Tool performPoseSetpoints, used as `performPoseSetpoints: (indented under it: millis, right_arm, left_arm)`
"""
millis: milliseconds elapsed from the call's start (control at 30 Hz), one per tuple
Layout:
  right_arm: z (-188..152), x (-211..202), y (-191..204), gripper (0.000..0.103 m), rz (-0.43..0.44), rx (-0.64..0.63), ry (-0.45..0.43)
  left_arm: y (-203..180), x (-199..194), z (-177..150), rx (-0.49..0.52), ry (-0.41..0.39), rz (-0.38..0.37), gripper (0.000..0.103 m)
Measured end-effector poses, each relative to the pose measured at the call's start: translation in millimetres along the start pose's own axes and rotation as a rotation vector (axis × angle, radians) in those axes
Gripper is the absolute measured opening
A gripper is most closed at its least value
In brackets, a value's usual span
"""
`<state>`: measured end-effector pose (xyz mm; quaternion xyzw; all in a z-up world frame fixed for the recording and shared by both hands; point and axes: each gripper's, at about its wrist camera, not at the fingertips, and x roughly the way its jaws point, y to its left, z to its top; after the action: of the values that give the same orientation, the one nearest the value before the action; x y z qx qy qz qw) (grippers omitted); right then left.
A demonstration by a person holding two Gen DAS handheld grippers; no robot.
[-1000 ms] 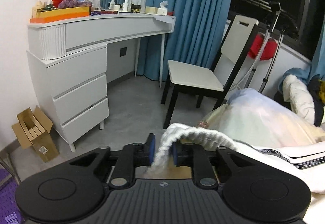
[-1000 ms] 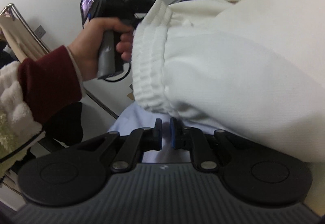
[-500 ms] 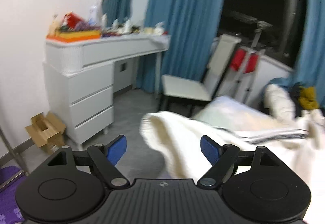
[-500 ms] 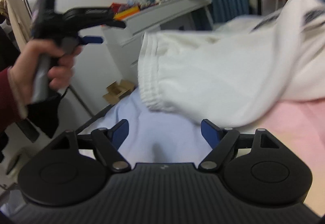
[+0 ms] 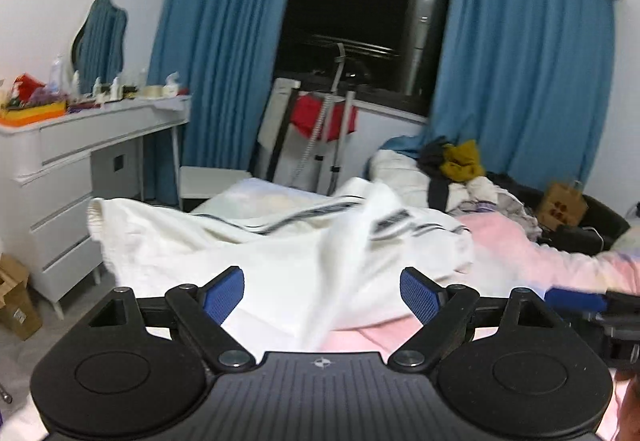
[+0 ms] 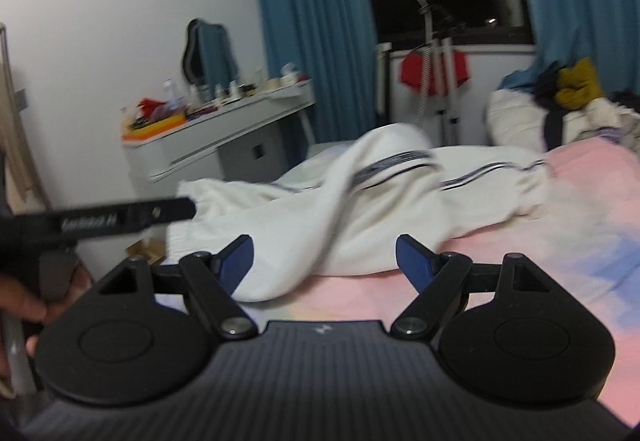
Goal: Fold clothes
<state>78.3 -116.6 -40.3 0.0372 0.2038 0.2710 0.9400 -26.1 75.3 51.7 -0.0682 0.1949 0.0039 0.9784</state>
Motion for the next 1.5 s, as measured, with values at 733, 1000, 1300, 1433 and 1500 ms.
performPoseSetpoints:
  millis: [733,1000,1300,1433,1500]
  right_arm:
    - [-49.2,-21.2,-101.7,0.08,-0.223,0.139,-0.066]
    - [-58.9,-13.0,-142.5,0.08,-0.232,0.297,-0.03]
    - [-75.2,35.1,-185.5,0.08,-0.246,0.385,0.016]
    - [-81.9,52.9,-202.1,0.08,-0.249,0.455,0.05]
    - [-81.0,50.1,-201.0,0.08,-0.255,0.448,0.039]
  left_arm:
    - [-16.0,138.1,-34.9,0.101,0.163,0.044,0.085]
    - [-38.7,255.8,55.2,0.152,0.065,0.008,0.085]
    - [-79.3,346.8,99.0,0.321,0.104,0.048,0.026]
    - [-100.3,346.1,94.4,0.417,0.1,0.022,0.007]
    - [-108.9,329.4,90.8,0.444,0.081,-0.01,0.006]
